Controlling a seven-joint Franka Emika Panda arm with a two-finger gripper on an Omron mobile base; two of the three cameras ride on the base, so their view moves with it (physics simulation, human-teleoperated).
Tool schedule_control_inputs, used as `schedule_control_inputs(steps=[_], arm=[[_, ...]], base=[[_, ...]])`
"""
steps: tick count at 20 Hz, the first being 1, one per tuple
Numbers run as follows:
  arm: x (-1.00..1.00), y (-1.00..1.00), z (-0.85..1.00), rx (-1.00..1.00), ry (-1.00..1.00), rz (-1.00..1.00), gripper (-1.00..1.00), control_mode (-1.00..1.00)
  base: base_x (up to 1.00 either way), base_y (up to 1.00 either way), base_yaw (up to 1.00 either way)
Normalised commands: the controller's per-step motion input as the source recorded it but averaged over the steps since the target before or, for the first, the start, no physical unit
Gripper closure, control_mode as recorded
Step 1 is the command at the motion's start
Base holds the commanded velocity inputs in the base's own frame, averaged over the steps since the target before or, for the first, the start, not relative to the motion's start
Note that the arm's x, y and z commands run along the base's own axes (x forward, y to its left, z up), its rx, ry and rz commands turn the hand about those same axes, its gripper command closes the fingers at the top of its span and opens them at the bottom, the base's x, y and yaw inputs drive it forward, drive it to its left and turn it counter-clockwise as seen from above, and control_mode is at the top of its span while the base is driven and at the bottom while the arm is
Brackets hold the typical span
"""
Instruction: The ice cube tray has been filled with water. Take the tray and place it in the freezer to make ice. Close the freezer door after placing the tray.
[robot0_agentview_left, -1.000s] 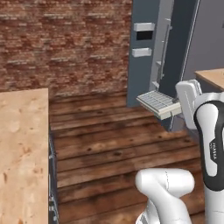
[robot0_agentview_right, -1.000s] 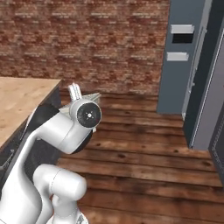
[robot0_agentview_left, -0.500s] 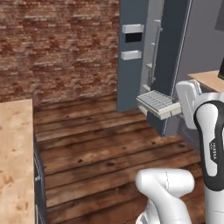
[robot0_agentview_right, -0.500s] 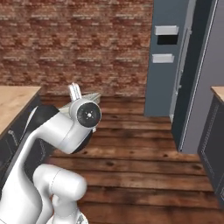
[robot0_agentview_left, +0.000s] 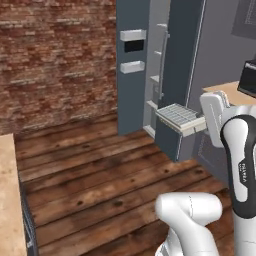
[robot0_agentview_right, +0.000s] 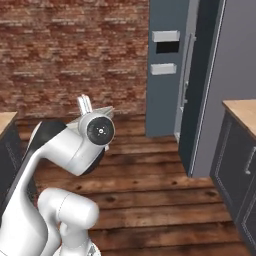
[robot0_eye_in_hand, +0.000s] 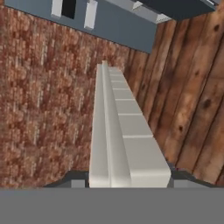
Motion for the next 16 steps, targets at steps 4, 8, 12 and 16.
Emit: schedule_control_inputs(steps=[4, 8, 12, 16], arm=[[0.00, 0.00, 0.00, 0.00, 0.00, 0.00, 1.00, 1.00], [0.00, 0.00, 0.00, 0.00, 0.00, 0.00, 1.00, 1.00], [0.00, 0.00, 0.00, 0.00, 0.00, 0.00, 1.00, 1.00], [0.00, 0.00, 0.00, 0.00, 0.00, 0.00, 1.00, 1.00]], base=[[0.79, -0.08, -0.34], [0.87, -0.01, -0.36], [0.90, 0.00, -0.35], [0.90, 0.00, -0.33]])
